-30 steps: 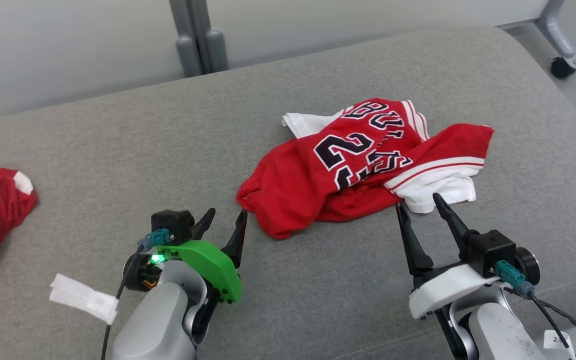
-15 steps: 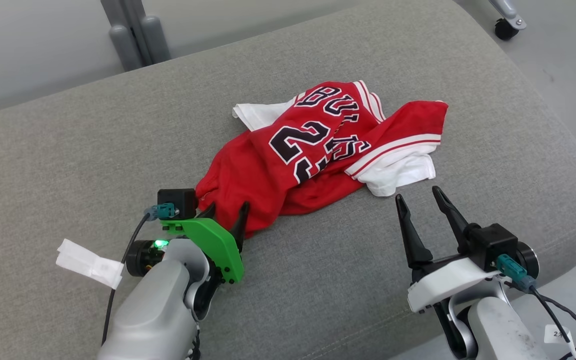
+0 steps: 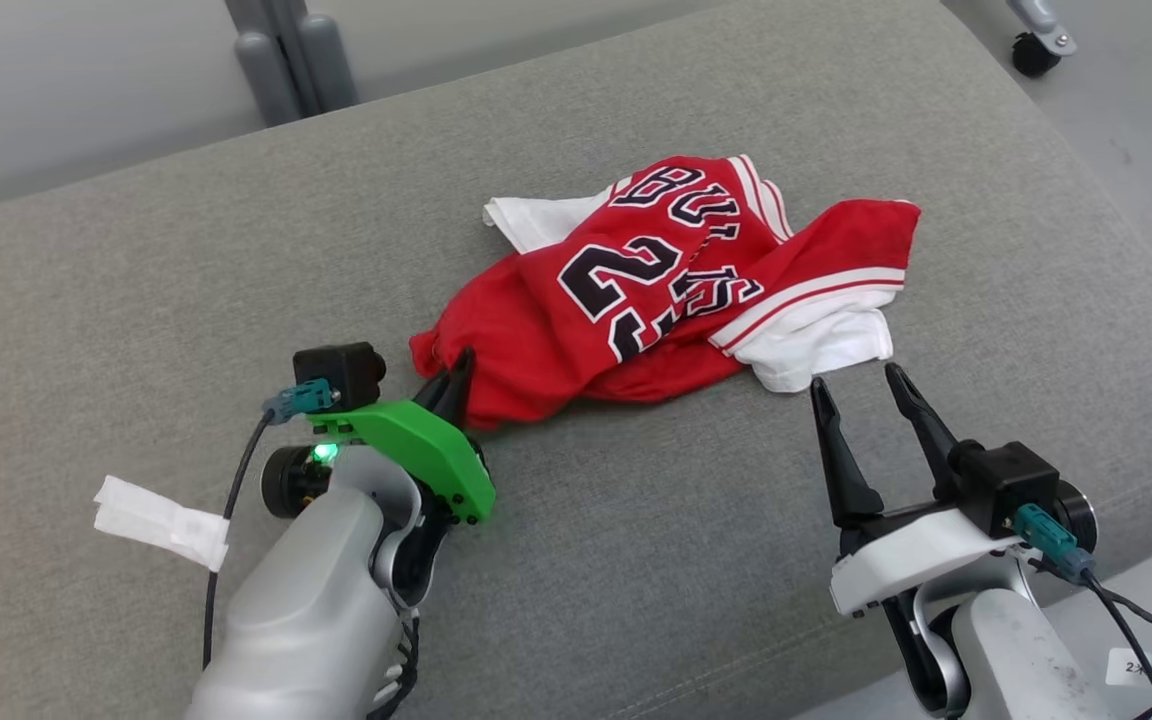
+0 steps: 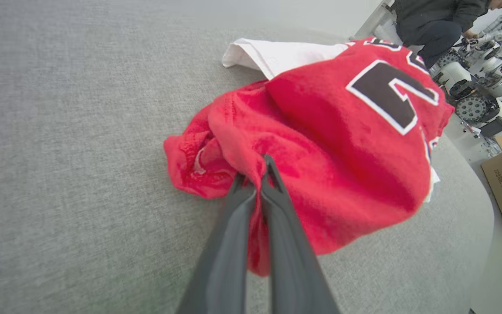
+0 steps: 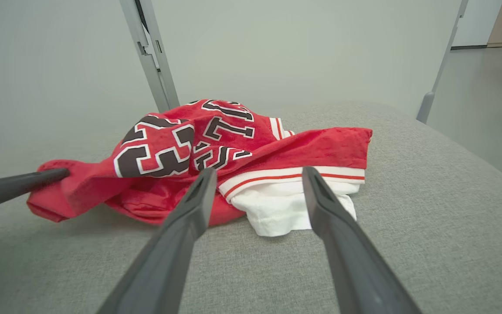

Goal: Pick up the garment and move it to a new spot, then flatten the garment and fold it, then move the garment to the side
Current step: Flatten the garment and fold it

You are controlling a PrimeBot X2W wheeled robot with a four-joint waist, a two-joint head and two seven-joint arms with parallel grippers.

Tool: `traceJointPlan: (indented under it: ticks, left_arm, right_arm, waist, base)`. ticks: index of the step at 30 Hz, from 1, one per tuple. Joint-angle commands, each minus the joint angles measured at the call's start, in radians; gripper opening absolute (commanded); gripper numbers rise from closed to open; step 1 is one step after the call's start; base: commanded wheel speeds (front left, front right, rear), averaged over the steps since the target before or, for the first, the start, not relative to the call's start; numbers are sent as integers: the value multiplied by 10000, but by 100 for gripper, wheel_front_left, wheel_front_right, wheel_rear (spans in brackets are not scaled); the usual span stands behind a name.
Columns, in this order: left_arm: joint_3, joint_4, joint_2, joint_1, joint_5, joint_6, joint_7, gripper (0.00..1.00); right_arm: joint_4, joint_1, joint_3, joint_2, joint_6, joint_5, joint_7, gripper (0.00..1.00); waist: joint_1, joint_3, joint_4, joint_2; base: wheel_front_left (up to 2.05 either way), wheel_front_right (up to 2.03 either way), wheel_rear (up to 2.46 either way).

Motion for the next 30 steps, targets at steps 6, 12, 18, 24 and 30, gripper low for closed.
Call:
traceJointPlan:
  ticks: [6,12,18,24,30]
  left_arm:
    - [369,-1369,215,615,-727,-219,-575,0]
    - [718,-3517,857,1933,-1269,2,-282,0]
    - [855,-5970,1747,3571,-1434,1087,432,0]
    - [1017,-7373,2337,4519,-1443,2000,856,0]
    - [983,-6701,2408,3985,-1051,2137,627,0]
  right_arm:
    - [-112,292,-395,-15,-11,-336,-49,100]
    - [-159,502,-602,-14,-13,-518,-43,100]
    - [-172,560,-629,-17,-11,-501,-43,100]
    - [-140,482,-594,-17,-11,-491,-43,100]
    - [-84,331,-433,-17,-13,-443,-43,100]
  waist:
    - [0,-362,1113,0]
    - [0,-671,1959,0]
    - [0,-778,2542,0]
    - [0,-737,2773,0]
    - [0,-649,2665,0]
  base:
    - [0,0,0]
    - [0,0,0]
    - [0,0,0]
    - [0,0,0]
    - [0,0,0]
